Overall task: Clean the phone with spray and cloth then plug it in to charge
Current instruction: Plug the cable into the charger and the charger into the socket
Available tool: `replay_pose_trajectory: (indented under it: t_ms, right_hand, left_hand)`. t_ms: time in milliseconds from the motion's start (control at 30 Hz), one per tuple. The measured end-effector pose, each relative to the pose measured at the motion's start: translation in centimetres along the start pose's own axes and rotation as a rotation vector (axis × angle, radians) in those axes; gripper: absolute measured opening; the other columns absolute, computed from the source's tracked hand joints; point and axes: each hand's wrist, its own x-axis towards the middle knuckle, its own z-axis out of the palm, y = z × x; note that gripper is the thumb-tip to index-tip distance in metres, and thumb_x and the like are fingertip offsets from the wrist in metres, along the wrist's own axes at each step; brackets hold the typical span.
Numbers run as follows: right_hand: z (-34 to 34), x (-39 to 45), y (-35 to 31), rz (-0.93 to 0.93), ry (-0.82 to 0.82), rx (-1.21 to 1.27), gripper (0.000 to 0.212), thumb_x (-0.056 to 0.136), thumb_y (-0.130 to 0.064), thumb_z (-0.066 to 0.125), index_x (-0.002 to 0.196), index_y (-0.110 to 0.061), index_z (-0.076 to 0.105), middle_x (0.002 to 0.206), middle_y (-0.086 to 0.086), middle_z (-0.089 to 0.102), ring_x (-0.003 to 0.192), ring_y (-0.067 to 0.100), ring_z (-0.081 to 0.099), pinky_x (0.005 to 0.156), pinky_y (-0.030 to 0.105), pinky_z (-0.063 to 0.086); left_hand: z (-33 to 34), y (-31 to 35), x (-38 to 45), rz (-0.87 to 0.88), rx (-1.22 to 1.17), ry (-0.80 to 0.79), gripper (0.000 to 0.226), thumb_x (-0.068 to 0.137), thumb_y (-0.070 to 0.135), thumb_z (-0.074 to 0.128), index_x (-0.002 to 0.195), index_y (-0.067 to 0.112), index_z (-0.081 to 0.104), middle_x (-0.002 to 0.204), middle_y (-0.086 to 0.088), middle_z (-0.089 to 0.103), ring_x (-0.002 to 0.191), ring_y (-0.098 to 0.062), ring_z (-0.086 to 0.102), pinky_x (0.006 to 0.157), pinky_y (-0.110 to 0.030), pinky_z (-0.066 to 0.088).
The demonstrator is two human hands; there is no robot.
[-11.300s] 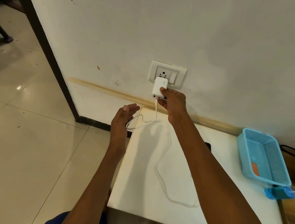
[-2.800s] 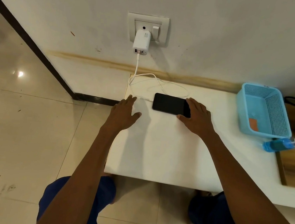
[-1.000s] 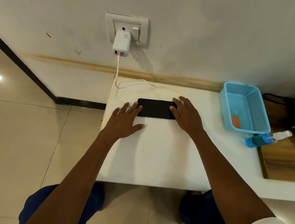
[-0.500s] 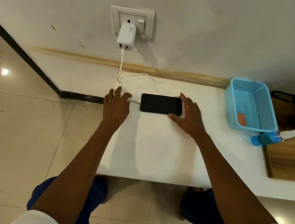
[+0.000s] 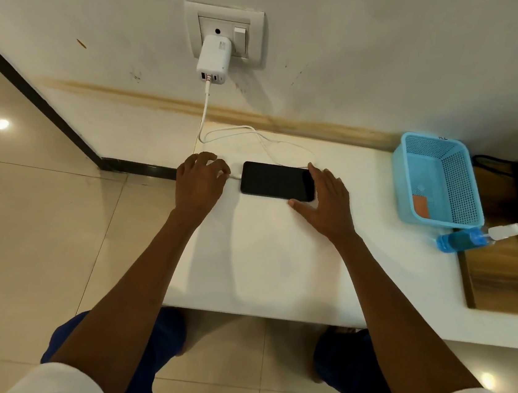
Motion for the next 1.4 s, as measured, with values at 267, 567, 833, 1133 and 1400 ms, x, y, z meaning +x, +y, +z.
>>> replay_pose_trajectory:
  t_ms: [267, 567, 833, 1133, 1400]
  right_hand:
    - [-1.4, 4.7, -3.5, 0.011, 0.157, 0.116, 0.047, 0.095, -0.036, 0.061, 0.138, -0.017, 0.056, 0.138, 0.004, 0.058, 0.13, 0.025, 0.049, 0.105, 0.044, 0.043]
    - [-0.4, 11.1, -8.5, 0.053, -0.042, -0.165, 0.031, 0.1, -0.043, 0.049, 0.121, -0.03, 0.067, 0.121, 0.005, 0.059, 0.115, 0.029, 0.054, 0.092, 0.042, 0.046]
    - [-0.9, 12.9, -8.5, 0.055, 0.098, -0.208, 0.03, 0.103, -0.039, 0.046, 0.114, -0.025, 0.07, 0.109, 0.004, 0.068, 0.101, 0.029, 0.062, 0.082, 0.037, 0.05]
    - [-0.1, 14.0, -9.3, 0.187, 0.125, -0.02, 0.012, 0.097, -0.024, 0.05, 0.101, -0.022, 0.062, 0.092, 0.001, 0.069, 0.089, 0.026, 0.065, 0.069, 0.031, 0.047]
    - [1.2, 12.8, -8.4, 0.024, 0.012, -0.006, 0.025, 0.094, -0.037, 0.062, 0.111, -0.023, 0.072, 0.123, -0.001, 0.06, 0.114, 0.024, 0.053, 0.09, 0.035, 0.046]
  left_hand:
    - [-0.6, 0.0, 0.8, -0.051, -0.092, -0.051, 0.043, 0.096, 0.035, 0.06, 0.134, 0.017, 0.052, 0.146, -0.01, 0.045, 0.127, -0.036, 0.05, 0.095, -0.049, 0.048]
    - [-0.8, -0.8, 1.0, -0.177, -0.018, -0.066, 0.034, 0.102, 0.024, 0.048, 0.131, 0.01, 0.059, 0.138, -0.007, 0.056, 0.123, -0.033, 0.054, 0.101, -0.046, 0.044]
    - [-0.9, -1.1, 1.0, -0.157, -0.001, -0.058, 0.031, 0.102, 0.025, 0.049, 0.122, 0.009, 0.065, 0.128, -0.007, 0.063, 0.113, -0.032, 0.06, 0.095, -0.042, 0.046]
    - [-1.1, -1.1, 1.2, -0.171, 0.022, -0.014, 0.027, 0.101, 0.024, 0.049, 0.11, 0.009, 0.07, 0.117, -0.008, 0.068, 0.104, -0.032, 0.063, 0.089, -0.04, 0.045]
    - [-1.4, -1.0, 1.2, -0.181, 0.022, -0.019, 0.03, 0.101, 0.025, 0.049, 0.118, 0.011, 0.069, 0.123, -0.007, 0.066, 0.107, -0.03, 0.064, 0.094, -0.041, 0.047]
